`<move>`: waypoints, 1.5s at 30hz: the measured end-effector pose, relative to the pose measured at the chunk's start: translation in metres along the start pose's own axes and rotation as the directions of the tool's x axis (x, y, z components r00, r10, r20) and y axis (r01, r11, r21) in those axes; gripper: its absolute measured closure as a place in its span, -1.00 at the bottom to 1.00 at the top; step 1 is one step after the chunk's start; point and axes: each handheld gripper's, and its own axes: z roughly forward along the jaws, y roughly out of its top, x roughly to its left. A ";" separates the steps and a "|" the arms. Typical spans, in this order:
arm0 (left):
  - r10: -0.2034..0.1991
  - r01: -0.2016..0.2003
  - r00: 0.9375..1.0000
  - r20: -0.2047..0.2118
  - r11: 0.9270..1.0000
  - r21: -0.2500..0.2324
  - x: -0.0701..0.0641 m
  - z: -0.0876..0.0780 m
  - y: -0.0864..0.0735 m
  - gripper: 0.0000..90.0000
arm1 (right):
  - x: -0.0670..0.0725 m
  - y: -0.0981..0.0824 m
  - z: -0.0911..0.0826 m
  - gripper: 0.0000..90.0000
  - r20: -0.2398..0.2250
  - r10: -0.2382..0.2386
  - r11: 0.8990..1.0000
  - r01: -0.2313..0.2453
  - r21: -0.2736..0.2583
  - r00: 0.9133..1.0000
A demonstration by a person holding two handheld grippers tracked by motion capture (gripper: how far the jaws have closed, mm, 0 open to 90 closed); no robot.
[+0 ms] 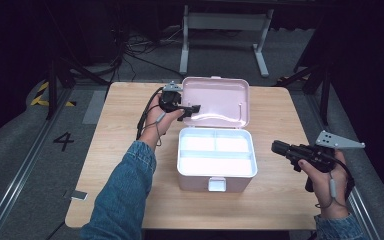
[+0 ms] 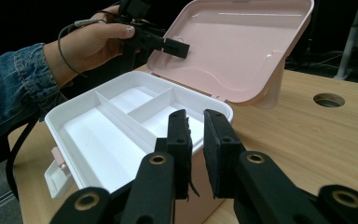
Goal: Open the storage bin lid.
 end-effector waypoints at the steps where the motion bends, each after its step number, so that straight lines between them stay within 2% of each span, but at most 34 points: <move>1: -0.001 0.001 1.000 0.000 1.000 0.002 0.001 0.000 -0.001 -0.21 | 0.000 0.000 0.000 0.81 -0.001 0.000 1.000 0.000 0.001 1.000; 18: -0.073 0.074 0.997 -0.010 0.995 0.069 0.008 0.005 -0.009 -0.27 | 0.001 -0.001 0.003 0.78 -0.008 0.004 1.000 -0.004 0.012 1.000; 25: -0.113 0.118 0.993 -0.046 0.983 0.137 0.008 0.004 -0.010 -0.29 | 0.001 -0.001 0.003 0.75 -0.009 0.006 1.000 -0.006 0.010 1.000; 27: -0.101 0.110 0.993 -0.065 0.982 0.151 0.009 0.005 -0.011 -0.34 | 0.001 -0.001 0.003 0.72 -0.011 0.008 1.000 -0.008 0.009 1.000; 30: -0.106 0.115 0.992 -0.074 0.985 0.127 0.011 0.002 -0.012 -0.34 | 0.000 -0.001 0.003 0.71 -0.011 0.007 1.000 -0.007 0.006 1.000; 35: -0.084 0.094 0.991 -0.103 0.991 0.099 0.011 -0.008 -0.008 -0.43 | 0.000 0.000 0.003 0.69 -0.012 0.013 1.000 -0.013 0.006 1.000; 38: -0.058 0.067 0.992 -0.113 0.995 0.080 0.008 -0.015 -0.004 -0.44 | 0.000 0.000 0.004 0.68 -0.012 0.016 1.000 -0.016 0.008 1.000; 40: -0.056 0.064 0.992 -0.110 0.996 0.069 0.004 -0.018 -0.001 -0.43 | 0.000 0.000 0.005 0.68 -0.013 0.016 1.000 -0.016 0.006 1.000; 41: -0.030 0.035 0.995 -0.096 0.998 0.049 -0.002 -0.025 0.004 -0.44 | 0.000 0.000 0.006 0.67 -0.013 0.014 1.000 -0.014 0.004 1.000; 42: -0.030 0.035 0.995 -0.096 0.998 0.049 -0.002 -0.025 0.004 -0.44 | 0.000 0.000 0.006 0.67 -0.013 0.014 1.000 -0.014 0.004 1.000; 45: 0.007 -0.005 0.997 -0.078 1.000 0.028 -0.013 -0.035 0.010 -0.43 | -0.001 0.000 0.007 0.65 -0.010 0.014 1.000 -0.014 0.006 1.000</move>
